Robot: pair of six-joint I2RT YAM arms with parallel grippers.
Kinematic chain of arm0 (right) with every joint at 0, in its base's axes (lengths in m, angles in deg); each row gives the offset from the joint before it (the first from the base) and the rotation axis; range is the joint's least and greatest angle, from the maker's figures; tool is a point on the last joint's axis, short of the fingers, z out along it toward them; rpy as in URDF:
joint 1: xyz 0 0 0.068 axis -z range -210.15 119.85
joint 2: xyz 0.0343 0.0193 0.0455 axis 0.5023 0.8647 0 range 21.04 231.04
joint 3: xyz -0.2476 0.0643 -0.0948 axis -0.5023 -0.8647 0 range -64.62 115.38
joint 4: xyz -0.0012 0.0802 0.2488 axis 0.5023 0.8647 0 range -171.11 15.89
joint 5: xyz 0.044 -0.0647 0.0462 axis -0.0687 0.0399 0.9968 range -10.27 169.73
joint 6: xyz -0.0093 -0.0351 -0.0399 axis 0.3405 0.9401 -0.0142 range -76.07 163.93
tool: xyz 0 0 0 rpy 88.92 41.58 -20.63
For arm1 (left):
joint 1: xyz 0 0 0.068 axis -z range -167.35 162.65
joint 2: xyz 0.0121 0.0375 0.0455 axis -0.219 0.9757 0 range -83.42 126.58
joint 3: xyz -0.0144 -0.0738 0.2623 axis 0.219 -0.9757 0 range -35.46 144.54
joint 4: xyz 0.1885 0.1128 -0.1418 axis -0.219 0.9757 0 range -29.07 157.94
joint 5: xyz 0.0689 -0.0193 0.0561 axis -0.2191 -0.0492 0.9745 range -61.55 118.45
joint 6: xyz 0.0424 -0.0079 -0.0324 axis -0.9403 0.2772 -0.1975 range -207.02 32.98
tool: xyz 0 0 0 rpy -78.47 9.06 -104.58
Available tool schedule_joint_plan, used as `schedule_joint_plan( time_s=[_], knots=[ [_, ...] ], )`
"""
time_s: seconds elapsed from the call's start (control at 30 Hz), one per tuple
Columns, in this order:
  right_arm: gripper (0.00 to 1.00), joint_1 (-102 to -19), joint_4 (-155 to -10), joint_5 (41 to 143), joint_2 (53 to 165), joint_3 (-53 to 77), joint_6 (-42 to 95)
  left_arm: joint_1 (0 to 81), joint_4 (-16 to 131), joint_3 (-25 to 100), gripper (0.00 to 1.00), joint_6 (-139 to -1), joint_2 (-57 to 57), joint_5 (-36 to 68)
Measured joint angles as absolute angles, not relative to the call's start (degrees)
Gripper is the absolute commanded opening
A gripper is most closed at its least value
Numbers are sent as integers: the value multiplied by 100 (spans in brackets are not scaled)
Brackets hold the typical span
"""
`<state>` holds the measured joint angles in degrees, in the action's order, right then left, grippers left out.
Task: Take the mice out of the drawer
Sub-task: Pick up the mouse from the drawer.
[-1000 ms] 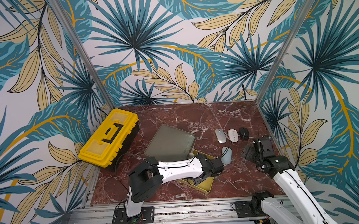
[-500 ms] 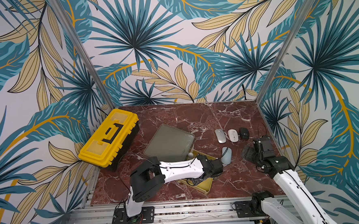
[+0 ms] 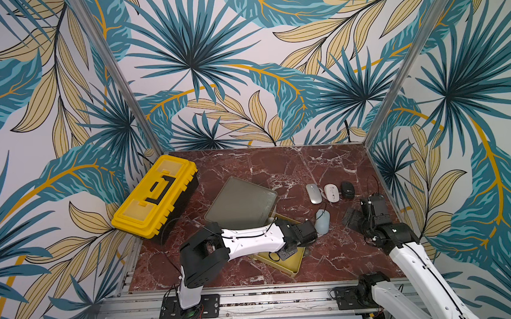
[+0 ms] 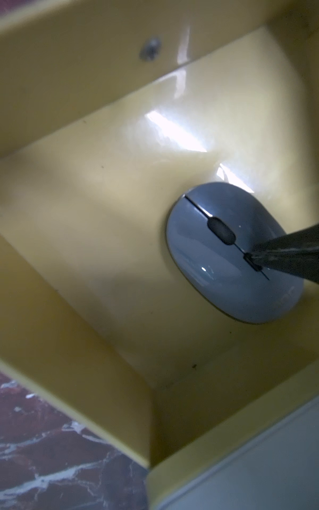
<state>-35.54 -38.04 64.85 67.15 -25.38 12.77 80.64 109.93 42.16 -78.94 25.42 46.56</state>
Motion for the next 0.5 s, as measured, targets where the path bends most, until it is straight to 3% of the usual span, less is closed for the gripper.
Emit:
schedule_joint_plan(
  time_s=[0.5],
  knots=[
    [98,-3547,-3964,6783,6748,-2553,1400,7887,10186,4225,0,-8137,2489,3733]
  ],
)
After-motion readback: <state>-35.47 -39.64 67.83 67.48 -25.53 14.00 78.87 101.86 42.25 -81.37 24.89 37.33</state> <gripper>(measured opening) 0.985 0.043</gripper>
